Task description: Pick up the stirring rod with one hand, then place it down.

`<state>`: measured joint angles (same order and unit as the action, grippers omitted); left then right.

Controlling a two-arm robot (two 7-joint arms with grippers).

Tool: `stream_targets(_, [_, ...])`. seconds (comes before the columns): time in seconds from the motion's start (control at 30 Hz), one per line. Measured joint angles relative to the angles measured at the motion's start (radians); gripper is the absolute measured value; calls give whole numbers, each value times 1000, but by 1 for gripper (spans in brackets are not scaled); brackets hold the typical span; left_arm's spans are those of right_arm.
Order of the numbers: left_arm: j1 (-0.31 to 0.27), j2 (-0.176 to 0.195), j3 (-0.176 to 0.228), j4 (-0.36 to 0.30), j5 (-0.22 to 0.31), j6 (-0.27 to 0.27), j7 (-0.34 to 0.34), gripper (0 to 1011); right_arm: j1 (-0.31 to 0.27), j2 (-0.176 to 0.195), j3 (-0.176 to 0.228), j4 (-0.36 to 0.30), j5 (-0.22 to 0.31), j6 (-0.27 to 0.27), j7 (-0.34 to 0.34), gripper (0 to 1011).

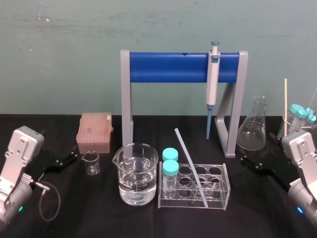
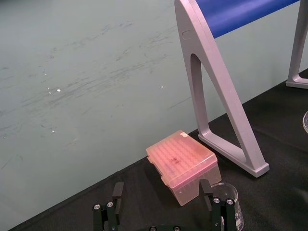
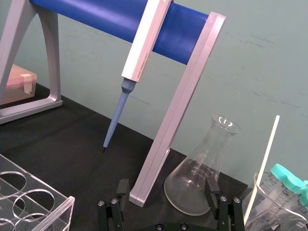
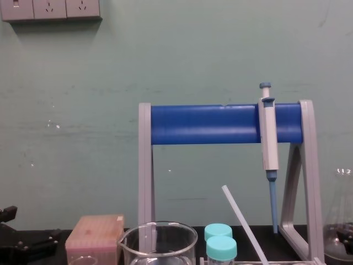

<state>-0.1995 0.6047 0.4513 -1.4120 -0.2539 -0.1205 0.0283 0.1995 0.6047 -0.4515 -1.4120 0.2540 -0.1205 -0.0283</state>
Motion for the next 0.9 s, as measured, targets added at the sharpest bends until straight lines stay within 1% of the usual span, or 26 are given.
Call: stream_targets(0.9, [0,0,0,0,0,0,0,1000,0,0,0,0,0,0,0,1003])
